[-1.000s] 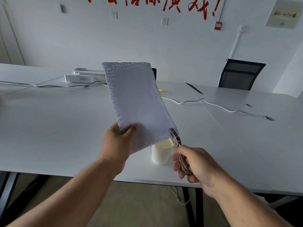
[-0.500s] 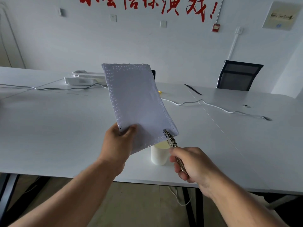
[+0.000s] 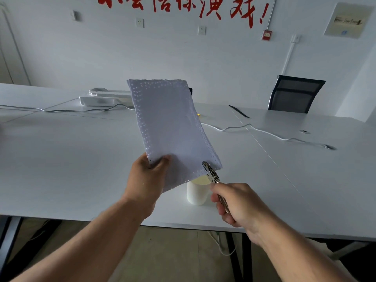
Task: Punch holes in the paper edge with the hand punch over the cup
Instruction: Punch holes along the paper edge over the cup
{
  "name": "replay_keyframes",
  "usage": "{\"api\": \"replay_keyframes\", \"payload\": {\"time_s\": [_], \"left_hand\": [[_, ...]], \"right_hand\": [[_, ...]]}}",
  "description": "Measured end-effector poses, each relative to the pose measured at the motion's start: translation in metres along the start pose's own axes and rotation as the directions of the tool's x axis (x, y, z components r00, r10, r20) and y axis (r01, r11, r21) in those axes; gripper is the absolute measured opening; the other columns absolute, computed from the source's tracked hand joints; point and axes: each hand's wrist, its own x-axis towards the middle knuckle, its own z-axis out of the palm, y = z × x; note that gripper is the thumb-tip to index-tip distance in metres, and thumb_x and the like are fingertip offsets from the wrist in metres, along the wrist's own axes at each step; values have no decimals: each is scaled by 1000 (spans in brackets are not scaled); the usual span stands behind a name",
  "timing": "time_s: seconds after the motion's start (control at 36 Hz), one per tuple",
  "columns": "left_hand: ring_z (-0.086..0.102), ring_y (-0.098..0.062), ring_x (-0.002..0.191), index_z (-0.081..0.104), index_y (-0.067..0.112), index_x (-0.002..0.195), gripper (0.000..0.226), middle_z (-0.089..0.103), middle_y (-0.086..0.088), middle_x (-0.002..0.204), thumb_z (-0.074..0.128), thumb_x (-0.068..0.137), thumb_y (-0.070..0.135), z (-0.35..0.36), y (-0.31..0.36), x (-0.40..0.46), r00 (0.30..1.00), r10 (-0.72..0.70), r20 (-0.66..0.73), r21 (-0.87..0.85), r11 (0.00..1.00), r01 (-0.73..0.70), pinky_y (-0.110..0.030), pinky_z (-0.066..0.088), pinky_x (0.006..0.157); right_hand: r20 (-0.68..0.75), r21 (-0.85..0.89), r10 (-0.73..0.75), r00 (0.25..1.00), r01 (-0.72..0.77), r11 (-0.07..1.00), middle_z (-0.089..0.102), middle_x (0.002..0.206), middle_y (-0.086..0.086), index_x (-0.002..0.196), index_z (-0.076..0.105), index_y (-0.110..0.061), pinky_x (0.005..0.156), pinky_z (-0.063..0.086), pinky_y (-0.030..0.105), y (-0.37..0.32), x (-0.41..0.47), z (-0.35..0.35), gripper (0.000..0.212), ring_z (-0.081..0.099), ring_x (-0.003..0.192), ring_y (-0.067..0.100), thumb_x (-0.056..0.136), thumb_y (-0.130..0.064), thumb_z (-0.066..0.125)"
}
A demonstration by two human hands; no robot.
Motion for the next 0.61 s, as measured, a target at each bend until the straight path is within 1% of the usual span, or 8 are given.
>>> {"api": "replay_keyframes", "payload": {"time_s": [0.08,0.19,0.28,0.39,0.47,0.56,0.61], "left_hand": [[77,-25,113,78,19,106,15,84,2,108,66,97,19,-1,-2,1,1000,8,0,13,1000,-8,-40,61,96],[77,-24,111,78,19,105,14,84,2,107,66,99,16,0,-3,1,1000,9,-6,22,1000,-9,-31,60,87],[77,-26,111,78,19,103,13,84,0,109,67,96,20,-1,-4,2,1000,16,-10,33,999,-15,-36,60,91],[76,-23,101,77,18,103,13,83,2,106,66,97,19,-2,-5,1,1000,9,-9,48,999,-8,-36,59,91],[78,-27,109,78,20,103,14,84,-1,108,67,94,22,-2,-7,2,1000,8,-12,51,999,-8,-41,61,93],[77,-27,112,78,21,102,13,84,-1,109,67,95,22,-1,-7,2,1000,2,-8,43,999,-2,-41,61,94],[77,-28,113,78,22,102,17,84,0,109,68,90,27,0,-5,1,1000,3,-5,35,999,-3,-47,61,98]], "right_hand": [[2,-6,5,1000,-5,1000,52,59,8,73,63,-11,43,25,24,0,1,0,28,37,40,18,87,-36,63],[9,-18,13,1000,-13,1000,51,58,7,73,63,-12,43,24,24,1,3,0,28,36,40,18,87,-35,62],[10,-17,20,1000,-20,1000,50,57,7,72,62,-11,42,22,23,0,4,1,27,35,40,18,87,-34,62],[-10,-10,14,1000,-14,1000,49,57,10,69,61,-9,40,19,21,1,7,2,30,30,39,17,87,-33,62],[-15,-26,6,1000,-6,1000,48,55,10,67,60,-10,40,18,21,2,7,2,31,28,38,16,87,-33,62],[-19,-18,-3,1000,3,1000,52,55,8,70,63,-10,41,22,23,2,6,1,31,35,41,19,87,-35,63],[-7,-20,-6,1000,6,1000,60,57,5,79,68,-5,44,25,25,3,6,1,34,45,47,21,88,-38,63]]}}
